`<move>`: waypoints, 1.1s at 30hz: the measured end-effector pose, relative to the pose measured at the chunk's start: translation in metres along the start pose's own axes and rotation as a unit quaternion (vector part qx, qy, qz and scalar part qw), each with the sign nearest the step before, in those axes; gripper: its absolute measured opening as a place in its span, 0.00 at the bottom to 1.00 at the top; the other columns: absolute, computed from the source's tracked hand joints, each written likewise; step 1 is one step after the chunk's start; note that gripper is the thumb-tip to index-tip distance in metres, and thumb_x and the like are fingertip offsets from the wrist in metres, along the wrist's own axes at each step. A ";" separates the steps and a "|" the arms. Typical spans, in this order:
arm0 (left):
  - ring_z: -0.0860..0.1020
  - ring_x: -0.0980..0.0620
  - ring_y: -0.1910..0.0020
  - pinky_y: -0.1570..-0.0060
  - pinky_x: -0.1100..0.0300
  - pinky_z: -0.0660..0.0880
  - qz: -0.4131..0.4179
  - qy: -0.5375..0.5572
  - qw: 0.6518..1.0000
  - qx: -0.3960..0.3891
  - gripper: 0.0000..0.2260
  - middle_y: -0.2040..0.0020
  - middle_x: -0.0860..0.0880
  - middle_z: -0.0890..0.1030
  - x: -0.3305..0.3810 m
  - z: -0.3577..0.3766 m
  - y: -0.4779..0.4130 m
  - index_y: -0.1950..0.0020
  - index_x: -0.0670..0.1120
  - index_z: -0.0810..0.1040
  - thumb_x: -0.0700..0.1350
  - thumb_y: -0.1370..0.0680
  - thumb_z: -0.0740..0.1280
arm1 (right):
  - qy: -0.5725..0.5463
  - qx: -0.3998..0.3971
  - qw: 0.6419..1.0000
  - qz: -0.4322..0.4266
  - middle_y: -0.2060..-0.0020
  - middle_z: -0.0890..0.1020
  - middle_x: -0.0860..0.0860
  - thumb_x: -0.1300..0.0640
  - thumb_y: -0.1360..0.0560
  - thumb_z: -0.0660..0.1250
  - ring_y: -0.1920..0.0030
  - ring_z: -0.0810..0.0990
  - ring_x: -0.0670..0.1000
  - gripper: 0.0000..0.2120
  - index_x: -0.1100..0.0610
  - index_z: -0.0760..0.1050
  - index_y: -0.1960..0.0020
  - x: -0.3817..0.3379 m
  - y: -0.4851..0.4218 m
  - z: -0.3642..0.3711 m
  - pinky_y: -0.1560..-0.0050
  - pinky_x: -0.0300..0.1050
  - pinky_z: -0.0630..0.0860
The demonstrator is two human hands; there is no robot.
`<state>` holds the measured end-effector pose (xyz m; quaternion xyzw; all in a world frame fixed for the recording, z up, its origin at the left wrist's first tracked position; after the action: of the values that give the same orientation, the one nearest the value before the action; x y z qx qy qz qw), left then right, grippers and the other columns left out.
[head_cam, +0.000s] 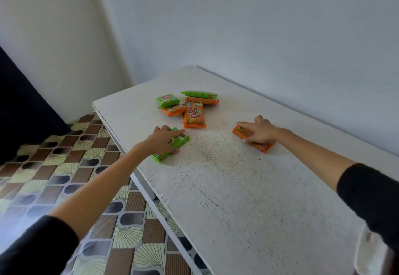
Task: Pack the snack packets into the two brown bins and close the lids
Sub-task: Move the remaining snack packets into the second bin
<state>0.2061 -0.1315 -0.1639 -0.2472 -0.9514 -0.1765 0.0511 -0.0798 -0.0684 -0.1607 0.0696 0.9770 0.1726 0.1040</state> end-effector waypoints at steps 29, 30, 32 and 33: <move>0.77 0.61 0.49 0.56 0.72 0.75 0.572 0.046 0.819 0.006 0.26 0.48 0.60 0.78 0.354 -0.038 0.165 0.42 0.62 0.74 0.55 0.39 0.74 | -0.059 0.172 0.976 0.123 0.45 0.72 0.45 0.42 0.38 0.74 0.46 0.72 0.47 0.34 0.37 0.65 0.35 0.087 0.398 -0.041 0.47 0.50 0.75; 0.76 0.60 0.50 0.54 0.69 0.75 0.593 0.029 0.805 -0.007 0.26 0.48 0.58 0.78 0.365 -0.027 0.173 0.41 0.61 0.74 0.55 0.39 0.73 | -0.064 0.161 0.976 0.129 0.46 0.73 0.45 0.42 0.39 0.75 0.47 0.72 0.47 0.34 0.37 0.65 0.36 0.092 0.413 -0.030 0.48 0.49 0.75; 0.74 0.60 0.50 0.50 0.68 0.73 0.622 -0.008 0.782 -0.035 0.26 0.46 0.59 0.77 0.382 -0.003 0.187 0.41 0.61 0.74 0.54 0.38 0.73 | -0.080 0.143 0.977 0.136 0.49 0.72 0.42 0.44 0.39 0.76 0.50 0.72 0.44 0.34 0.37 0.67 0.37 0.099 0.439 -0.008 0.49 0.44 0.74; 0.73 0.61 0.50 0.47 0.69 0.70 0.634 -0.025 0.772 -0.046 0.26 0.46 0.59 0.76 0.389 0.009 0.192 0.41 0.60 0.74 0.54 0.38 0.73 | -0.086 0.131 0.978 0.138 0.51 0.71 0.40 0.44 0.39 0.76 0.51 0.72 0.42 0.33 0.37 0.67 0.38 0.101 0.449 0.003 0.51 0.41 0.73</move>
<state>-0.0393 0.2043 -0.0412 -0.8004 -0.5707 -0.1416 0.1165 -0.1323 0.3684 -0.0236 0.2312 0.9595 0.0495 0.1531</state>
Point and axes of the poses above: each hand's wrist, its own y-axis away from the middle knuckle, its own z-axis out of the palm, x = y × z, the point moved 3 cm from there along -y, towards the middle knuckle
